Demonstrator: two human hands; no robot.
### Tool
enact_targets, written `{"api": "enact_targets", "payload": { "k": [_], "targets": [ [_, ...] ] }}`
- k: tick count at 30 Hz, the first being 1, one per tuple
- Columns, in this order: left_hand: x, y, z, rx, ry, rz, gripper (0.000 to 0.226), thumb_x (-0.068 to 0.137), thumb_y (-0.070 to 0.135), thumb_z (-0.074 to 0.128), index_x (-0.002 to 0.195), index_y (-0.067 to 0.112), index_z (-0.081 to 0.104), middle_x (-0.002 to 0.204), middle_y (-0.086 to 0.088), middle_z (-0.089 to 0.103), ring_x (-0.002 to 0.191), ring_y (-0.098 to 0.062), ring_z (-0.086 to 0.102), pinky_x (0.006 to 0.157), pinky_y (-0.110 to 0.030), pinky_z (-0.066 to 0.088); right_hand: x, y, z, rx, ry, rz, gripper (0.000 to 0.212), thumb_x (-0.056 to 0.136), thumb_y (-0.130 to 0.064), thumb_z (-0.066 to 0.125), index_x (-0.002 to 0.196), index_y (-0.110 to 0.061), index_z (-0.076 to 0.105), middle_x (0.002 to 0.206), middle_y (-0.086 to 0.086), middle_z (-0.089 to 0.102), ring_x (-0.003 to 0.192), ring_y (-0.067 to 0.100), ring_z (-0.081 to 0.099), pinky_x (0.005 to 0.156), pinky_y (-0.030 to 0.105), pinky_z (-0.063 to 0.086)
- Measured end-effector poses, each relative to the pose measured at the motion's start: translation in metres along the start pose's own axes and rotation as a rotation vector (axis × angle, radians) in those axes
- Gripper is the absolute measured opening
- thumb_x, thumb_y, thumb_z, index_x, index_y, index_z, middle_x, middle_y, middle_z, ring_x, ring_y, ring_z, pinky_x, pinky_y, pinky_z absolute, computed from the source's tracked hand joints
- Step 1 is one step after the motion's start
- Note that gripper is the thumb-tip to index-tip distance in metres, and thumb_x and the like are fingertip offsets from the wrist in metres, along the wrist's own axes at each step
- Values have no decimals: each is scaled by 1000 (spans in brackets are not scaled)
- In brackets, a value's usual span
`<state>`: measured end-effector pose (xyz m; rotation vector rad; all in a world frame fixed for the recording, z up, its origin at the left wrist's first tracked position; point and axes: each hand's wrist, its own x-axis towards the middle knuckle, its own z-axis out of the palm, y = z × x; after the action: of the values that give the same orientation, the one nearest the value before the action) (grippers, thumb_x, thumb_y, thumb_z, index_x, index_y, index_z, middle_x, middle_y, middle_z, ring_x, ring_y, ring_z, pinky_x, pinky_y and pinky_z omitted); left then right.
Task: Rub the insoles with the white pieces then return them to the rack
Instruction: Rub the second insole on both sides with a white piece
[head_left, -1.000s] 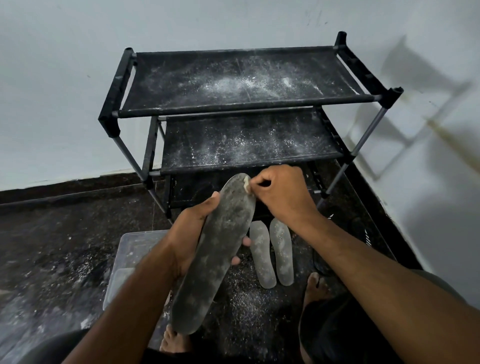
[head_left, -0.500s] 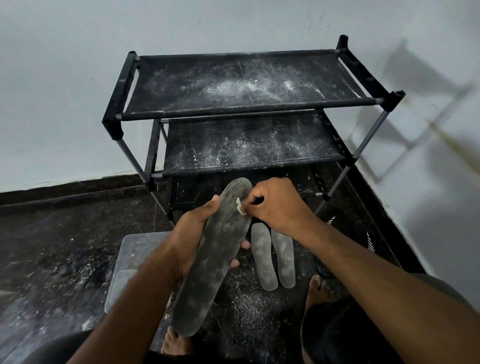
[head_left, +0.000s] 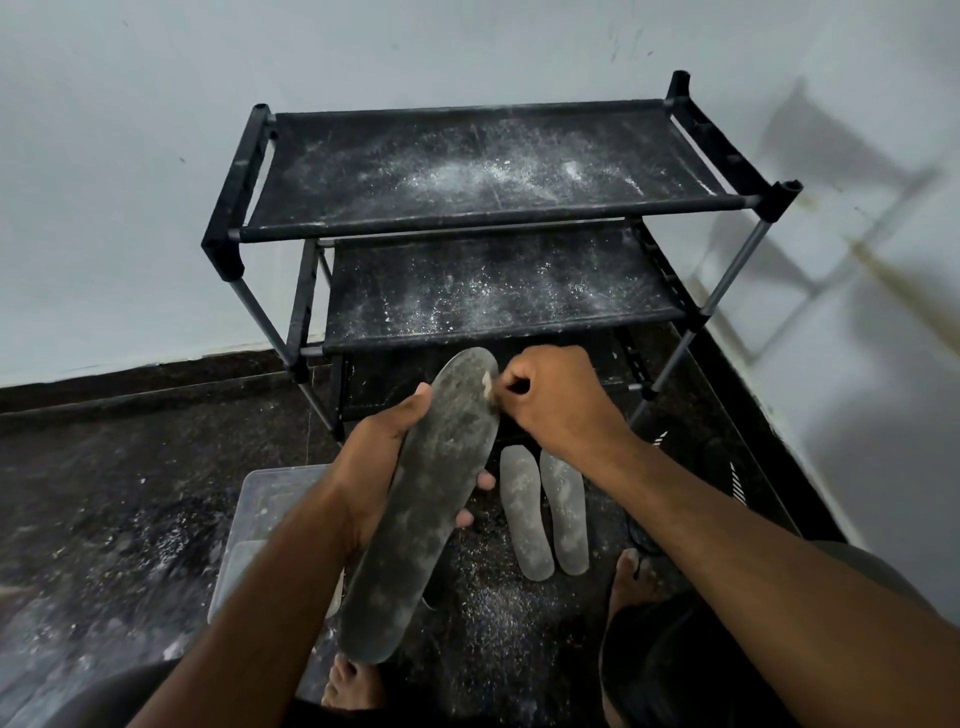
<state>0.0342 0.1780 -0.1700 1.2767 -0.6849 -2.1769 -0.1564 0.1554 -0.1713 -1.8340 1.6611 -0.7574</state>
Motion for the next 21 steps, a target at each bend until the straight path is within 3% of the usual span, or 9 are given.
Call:
{"api": "enact_targets", "payload": {
  "k": [3, 7, 12, 14, 16, 21],
  "targets": [
    [1, -2, -1, 11, 22, 12, 68, 104, 60, 37, 130, 4, 66, 112, -27, 70, 87, -36, 71, 61, -46, 59, -5, -3, -1, 37, -178, -19, 9, 81, -25, 79, 77, -17, 77, 77, -12, 71, 69, 3, 67, 66, 23, 58],
    [2, 0, -1, 11, 35, 17, 70, 103, 62, 37, 131, 3, 65, 112, -31, 70, 86, -37, 72, 62, -47, 60, 1, 1, -8, 17, 0, 6, 9, 83, -29, 76, 81, -20, 76, 79, -11, 71, 73, 13, 69, 70, 33, 59],
    [3, -2, -2, -14, 22, 37, 70, 104, 60, 36, 129, 3, 67, 114, -27, 70, 87, -36, 70, 61, -45, 59, -10, -6, 2, -15, -327, -61, 7, 79, -26, 81, 80, -20, 77, 78, -10, 73, 70, 8, 69, 73, 35, 59],
    [3, 0, -2, -29, 20, 67, 69, 105, 58, 34, 128, 1, 66, 110, -27, 71, 82, -35, 71, 60, -45, 59, -4, -3, 1, 0, -230, -37, 6, 80, -25, 80, 78, -20, 76, 78, -10, 72, 71, 15, 70, 71, 39, 59],
    [3, 2, -1, -35, 27, 83, 69, 105, 58, 34, 131, 1, 64, 110, -28, 70, 82, -35, 71, 60, -45, 59, -2, -3, -1, -4, -120, -16, 6, 83, -25, 77, 80, -20, 75, 80, -11, 69, 71, 11, 68, 70, 36, 59],
    [4, 0, -3, -16, 45, 59, 69, 105, 58, 34, 134, 2, 62, 113, -28, 70, 85, -36, 71, 61, -45, 60, -12, -6, 7, 0, -294, -50, 6, 81, -24, 78, 77, -21, 75, 77, -11, 70, 68, 11, 69, 69, 35, 60]
  ]
}}
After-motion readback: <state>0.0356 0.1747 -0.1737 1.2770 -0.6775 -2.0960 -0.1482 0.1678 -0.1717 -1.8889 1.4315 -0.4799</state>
